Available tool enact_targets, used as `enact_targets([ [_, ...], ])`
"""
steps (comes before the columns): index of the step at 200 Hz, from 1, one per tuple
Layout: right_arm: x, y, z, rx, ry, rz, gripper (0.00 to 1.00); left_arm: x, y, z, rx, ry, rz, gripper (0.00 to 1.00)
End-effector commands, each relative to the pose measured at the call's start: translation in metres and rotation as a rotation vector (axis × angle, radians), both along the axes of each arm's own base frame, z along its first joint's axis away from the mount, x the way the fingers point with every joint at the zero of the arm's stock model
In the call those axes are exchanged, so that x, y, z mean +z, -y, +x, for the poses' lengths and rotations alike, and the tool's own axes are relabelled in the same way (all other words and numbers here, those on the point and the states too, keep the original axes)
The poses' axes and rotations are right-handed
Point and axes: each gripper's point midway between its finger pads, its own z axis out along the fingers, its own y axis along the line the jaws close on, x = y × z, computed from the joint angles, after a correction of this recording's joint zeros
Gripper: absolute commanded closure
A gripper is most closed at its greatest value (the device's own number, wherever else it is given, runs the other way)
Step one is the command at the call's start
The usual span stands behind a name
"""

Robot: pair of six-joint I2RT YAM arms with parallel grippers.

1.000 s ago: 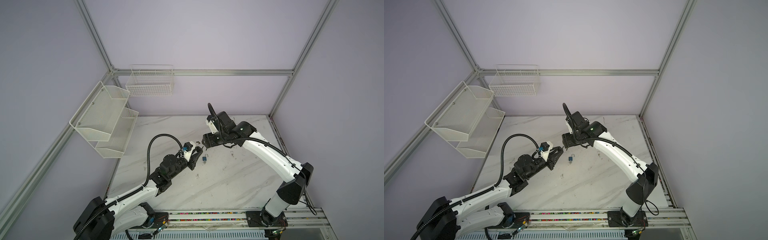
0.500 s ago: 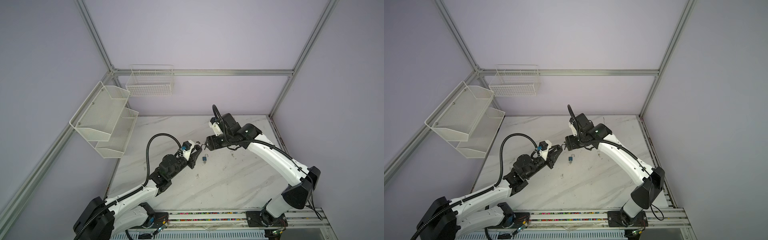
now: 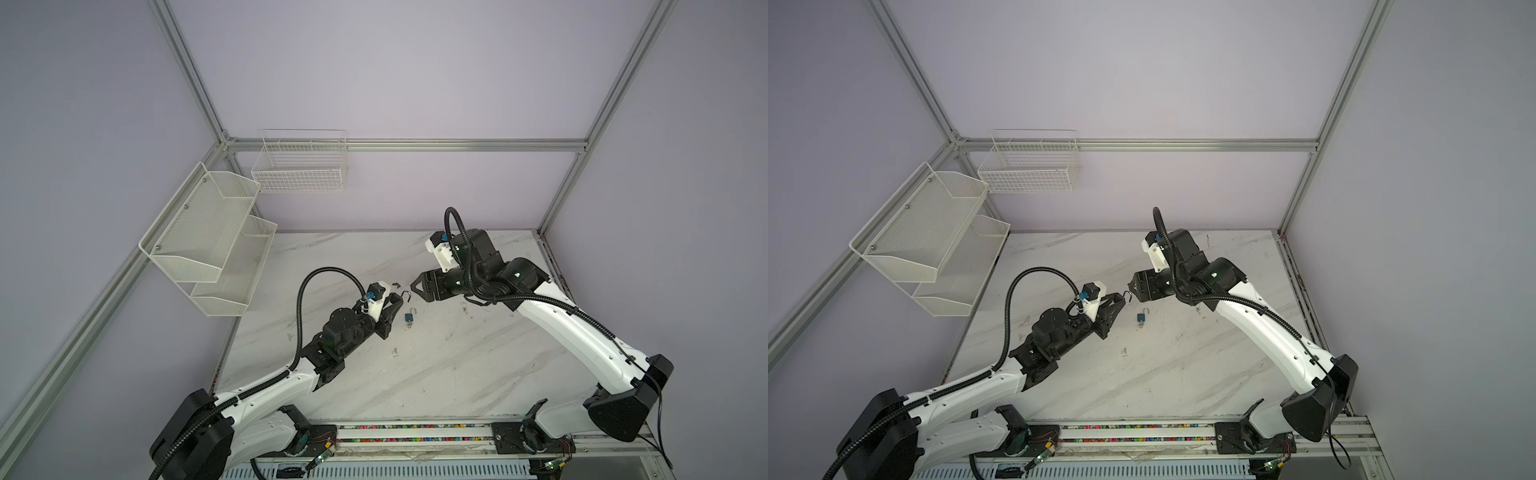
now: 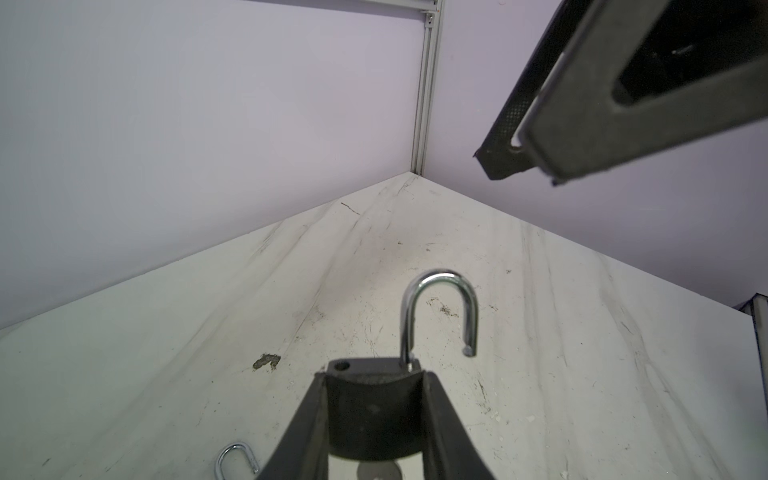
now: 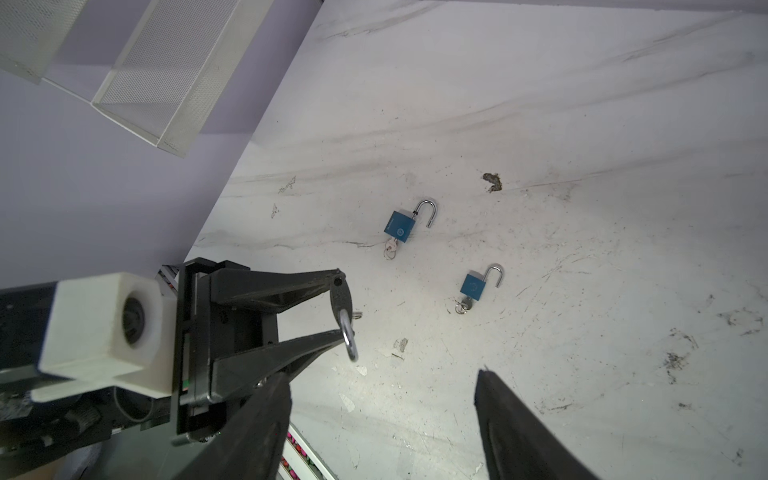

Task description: Unlock with the key

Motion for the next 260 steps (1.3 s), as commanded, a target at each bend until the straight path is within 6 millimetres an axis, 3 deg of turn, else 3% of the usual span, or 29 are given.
enact_targets([
  [1,-0.011,-0.007,0.001,0.027,-0.016,0.006,0.27,0.056,0.004,0.006,0.010,0.087,-0.103,1.00],
  [65,-0.031,0.001,0.007,-0.016,-0.019,-0.054,0.27,0.066,0.005,0.006,0.004,0.095,-0.113,1.00],
  [111,-0.036,0.005,0.008,-0.020,-0.012,-0.086,0.26,0.071,0.005,0.006,0.003,0.097,-0.128,1.00],
  [143,-0.025,-0.003,0.003,0.030,0.005,-0.040,0.26,0.074,0.007,0.007,-0.002,0.095,-0.135,1.00],
  [175,-0.039,-0.001,0.005,0.013,-0.022,-0.066,0.26,0.078,0.010,0.008,-0.012,0.096,-0.142,1.00],
  [231,-0.025,0.008,0.010,-0.035,0.025,-0.076,0.26,0.079,0.009,0.007,-0.011,0.097,-0.143,1.00],
  [260,-0.003,0.008,0.008,-0.028,0.061,-0.040,0.26,0.079,0.007,0.006,-0.008,0.090,-0.147,1.00],
])
